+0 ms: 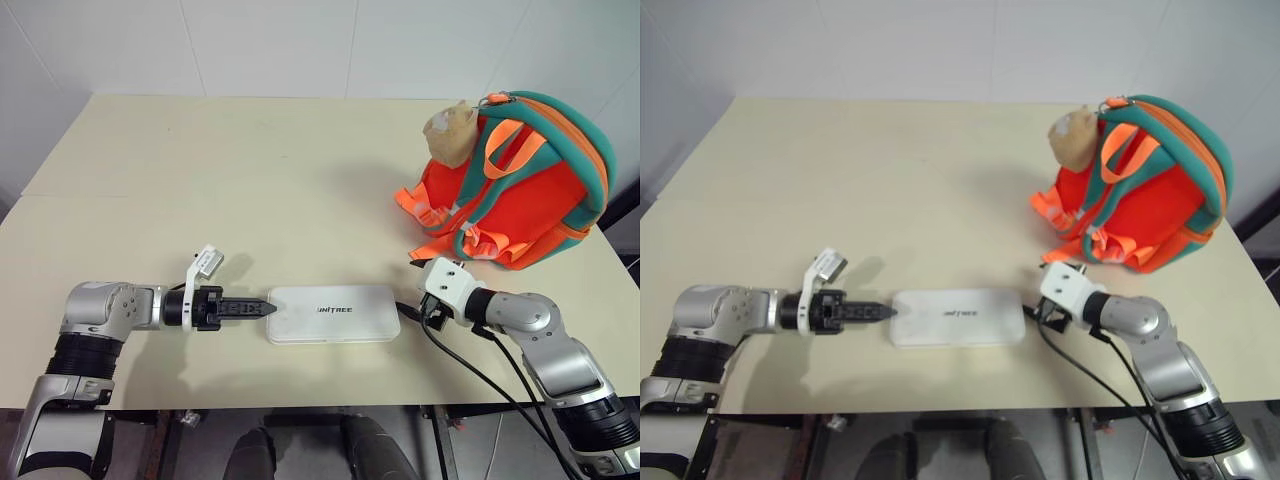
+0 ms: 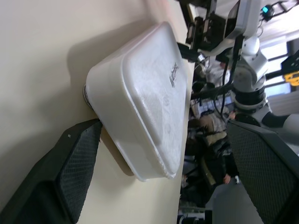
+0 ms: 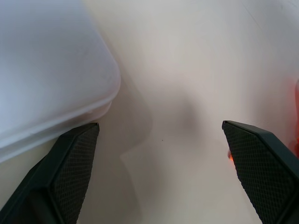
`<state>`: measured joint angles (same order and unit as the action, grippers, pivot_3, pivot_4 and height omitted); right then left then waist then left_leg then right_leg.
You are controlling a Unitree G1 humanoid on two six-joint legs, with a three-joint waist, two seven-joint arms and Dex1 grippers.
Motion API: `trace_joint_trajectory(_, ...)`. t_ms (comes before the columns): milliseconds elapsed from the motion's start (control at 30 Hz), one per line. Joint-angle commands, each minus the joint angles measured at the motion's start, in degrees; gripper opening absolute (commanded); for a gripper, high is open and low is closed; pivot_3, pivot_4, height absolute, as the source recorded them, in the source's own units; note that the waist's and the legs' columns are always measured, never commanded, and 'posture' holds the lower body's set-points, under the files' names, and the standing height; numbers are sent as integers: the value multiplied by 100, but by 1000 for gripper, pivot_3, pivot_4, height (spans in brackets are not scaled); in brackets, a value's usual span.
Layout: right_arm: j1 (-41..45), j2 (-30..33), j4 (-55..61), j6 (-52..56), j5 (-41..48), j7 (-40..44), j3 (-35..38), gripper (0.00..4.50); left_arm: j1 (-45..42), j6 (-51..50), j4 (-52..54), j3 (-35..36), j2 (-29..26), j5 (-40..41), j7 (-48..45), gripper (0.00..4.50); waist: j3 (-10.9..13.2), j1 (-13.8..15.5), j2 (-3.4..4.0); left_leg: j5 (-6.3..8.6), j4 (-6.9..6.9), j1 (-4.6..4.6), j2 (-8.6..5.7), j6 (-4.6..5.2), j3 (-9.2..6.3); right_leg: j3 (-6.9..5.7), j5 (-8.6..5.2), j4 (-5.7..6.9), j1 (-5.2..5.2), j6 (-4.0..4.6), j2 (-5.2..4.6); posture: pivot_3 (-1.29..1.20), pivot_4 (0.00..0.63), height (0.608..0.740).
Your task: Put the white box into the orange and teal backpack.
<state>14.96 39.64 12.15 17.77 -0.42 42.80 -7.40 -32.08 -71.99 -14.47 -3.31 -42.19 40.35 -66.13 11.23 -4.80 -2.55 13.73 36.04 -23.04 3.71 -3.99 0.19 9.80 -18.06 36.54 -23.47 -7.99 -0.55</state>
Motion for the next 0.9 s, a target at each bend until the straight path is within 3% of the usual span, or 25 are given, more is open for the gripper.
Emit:
trace_joint_trajectory(33,54,-52,52,-60,-6,41,-52,4481,107,-186,-171,-290,-194,-317,194,4490,0,-13,0,0,0,1,0,0,0,0,0,1,0,0,0,0,150,740)
trace_joint_trajectory(433,44,-76,-71,-163,-57,76,-131,4481,-59,-1060,570,-415,-303,-89,665,4490,-1,-31,0,0,-6,3,1,0,0,0,-2,4,-2,3,2,0,150,740)
trace_joint_trajectory(900,124,-131,-98,-173,-45,99,-134,4481,-59,-1365,466,272,671,-69,1507,4490,-9,22,5,-10,9,11,-7,2,-8,1,-1,-2,19,4,-2,0,150,740)
